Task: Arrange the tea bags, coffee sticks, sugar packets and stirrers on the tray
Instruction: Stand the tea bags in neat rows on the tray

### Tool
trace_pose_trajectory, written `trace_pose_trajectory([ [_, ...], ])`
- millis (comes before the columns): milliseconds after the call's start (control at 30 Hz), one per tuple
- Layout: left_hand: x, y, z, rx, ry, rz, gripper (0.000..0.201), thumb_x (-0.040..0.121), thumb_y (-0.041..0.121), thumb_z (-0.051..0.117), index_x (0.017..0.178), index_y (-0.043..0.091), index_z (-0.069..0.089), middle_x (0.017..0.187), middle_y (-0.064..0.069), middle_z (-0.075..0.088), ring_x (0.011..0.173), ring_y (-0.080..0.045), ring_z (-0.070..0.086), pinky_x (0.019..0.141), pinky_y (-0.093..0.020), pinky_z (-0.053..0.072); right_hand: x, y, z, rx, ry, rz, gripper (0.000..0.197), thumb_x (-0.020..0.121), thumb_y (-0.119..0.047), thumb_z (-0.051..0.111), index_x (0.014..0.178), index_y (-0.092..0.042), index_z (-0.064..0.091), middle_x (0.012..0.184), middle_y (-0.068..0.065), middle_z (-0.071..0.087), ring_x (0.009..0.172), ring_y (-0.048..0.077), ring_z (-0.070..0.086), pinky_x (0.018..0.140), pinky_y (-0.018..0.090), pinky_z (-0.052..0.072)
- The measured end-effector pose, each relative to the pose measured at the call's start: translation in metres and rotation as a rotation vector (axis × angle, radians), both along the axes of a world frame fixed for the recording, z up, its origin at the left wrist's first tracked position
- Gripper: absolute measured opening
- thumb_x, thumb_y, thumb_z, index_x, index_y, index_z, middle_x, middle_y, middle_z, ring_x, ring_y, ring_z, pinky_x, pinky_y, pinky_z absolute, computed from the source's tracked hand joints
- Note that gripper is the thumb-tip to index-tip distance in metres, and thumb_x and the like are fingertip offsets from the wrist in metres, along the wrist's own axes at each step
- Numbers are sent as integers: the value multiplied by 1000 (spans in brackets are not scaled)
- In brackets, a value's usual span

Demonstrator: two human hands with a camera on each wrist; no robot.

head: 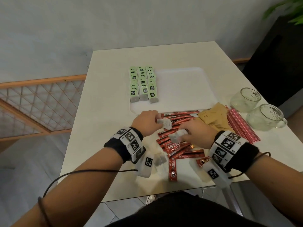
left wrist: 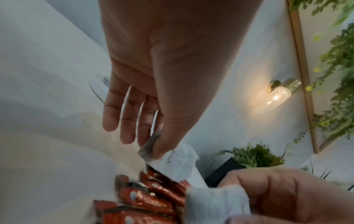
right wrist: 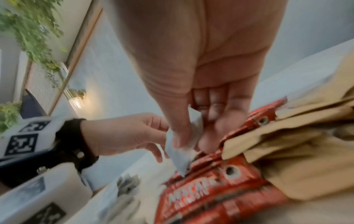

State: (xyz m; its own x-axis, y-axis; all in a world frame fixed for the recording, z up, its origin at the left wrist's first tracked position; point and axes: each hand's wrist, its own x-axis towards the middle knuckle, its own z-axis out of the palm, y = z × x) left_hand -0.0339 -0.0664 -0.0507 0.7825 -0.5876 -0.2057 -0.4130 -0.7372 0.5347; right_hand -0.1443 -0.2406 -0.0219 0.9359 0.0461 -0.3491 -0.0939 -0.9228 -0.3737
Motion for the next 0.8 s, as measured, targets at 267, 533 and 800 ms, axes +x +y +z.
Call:
trace_pose_trajectory([
  [267,-18,17,22,-158,135,-93,12,85,22,73,94,16,69,90,1,68,71,-4,56,63,-14,43,3,12,14,309,-228,-7,19,92,-28,62,100,-13,71,115,1,53,79,15,65,76,31,54],
  [533,-44,33,24,-13,137,-197,38,77,37,81,107,19,66,94,7,69,72,6,57,68,-15,45,-5,9,7,253,-170,-31,6,88,-34,67,93,-36,70,60,-9,59,55,4,51,60,28,45],
  [800,-51,35,12,287,29,-272,29,77,40,78,97,20,70,82,10,61,85,-14,61,69,-28,47,-16,4,11,387,-106,-47,20,76,-23,81,91,-26,69,67,-6,64,59,4,56,65,15,44],
])
